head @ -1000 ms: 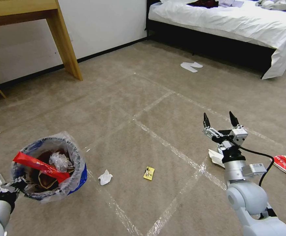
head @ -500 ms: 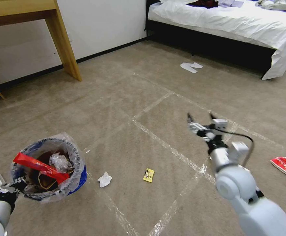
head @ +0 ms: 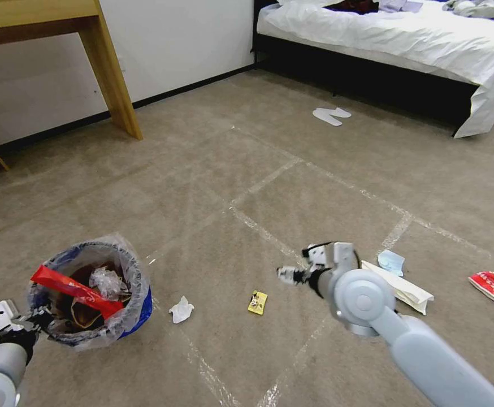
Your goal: Pick up the trash bin and place the garbage on the floor into it.
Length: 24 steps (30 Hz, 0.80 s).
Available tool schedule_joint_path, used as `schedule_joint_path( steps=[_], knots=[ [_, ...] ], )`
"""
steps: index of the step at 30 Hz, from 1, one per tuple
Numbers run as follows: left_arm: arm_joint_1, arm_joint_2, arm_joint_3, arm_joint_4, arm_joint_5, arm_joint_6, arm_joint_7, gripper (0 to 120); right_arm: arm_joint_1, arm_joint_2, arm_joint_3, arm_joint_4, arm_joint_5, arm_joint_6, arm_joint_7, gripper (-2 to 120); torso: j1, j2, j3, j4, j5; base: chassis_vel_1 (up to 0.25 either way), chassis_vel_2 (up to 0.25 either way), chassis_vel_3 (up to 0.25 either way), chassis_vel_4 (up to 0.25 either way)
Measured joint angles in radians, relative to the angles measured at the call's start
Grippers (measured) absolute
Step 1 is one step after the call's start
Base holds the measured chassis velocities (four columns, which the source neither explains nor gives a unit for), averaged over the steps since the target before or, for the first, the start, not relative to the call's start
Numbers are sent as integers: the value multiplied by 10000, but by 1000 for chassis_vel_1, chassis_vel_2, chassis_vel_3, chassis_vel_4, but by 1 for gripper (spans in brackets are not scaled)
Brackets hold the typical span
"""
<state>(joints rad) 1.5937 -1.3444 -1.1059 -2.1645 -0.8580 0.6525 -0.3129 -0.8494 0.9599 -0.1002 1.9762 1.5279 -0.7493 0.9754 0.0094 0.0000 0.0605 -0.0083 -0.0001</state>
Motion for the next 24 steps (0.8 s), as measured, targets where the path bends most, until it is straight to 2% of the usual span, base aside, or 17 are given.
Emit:
schedule_joint_path(
  steps=[4, 10, 14, 20, 24],
  knots=[
    [4, -143, 0, 4, 77, -20, 41, 0, 389, 385, -661, -1065, -108, -7, 44, 100, 0, 0, 0, 0, 0, 0, 0, 0, 0],
    [25, -247, 3, 4, 148, -40, 76, 0, 619, 927, -971, -1751, -151, 23, 27, 100, 0, 0, 0, 1, -1, 0, 0, 0, 0],
    [36, -245, -59, 5, 150, -57, 81, 0, 681, 1883, -1287, -2805, -547, 66, -152, 100, 0, 0, 0, 1, 0, 0, 0, 0, 0],
    [54, -194, -95, 50, 141, -59, 70, 0, 744, 2898, -1368, -4301, -1237, 94, -550, 100, 0, 0, 0, 1, -1, 0, 0, 0, 0],
    [71, -159, -148, 77, 123, -59, 58, 0, 795, 3125, -1394, -4865, -1650, 104, -787, 100, 0, 0, 1, 1, -1, 0, 0, 0, 0]
  ],
)
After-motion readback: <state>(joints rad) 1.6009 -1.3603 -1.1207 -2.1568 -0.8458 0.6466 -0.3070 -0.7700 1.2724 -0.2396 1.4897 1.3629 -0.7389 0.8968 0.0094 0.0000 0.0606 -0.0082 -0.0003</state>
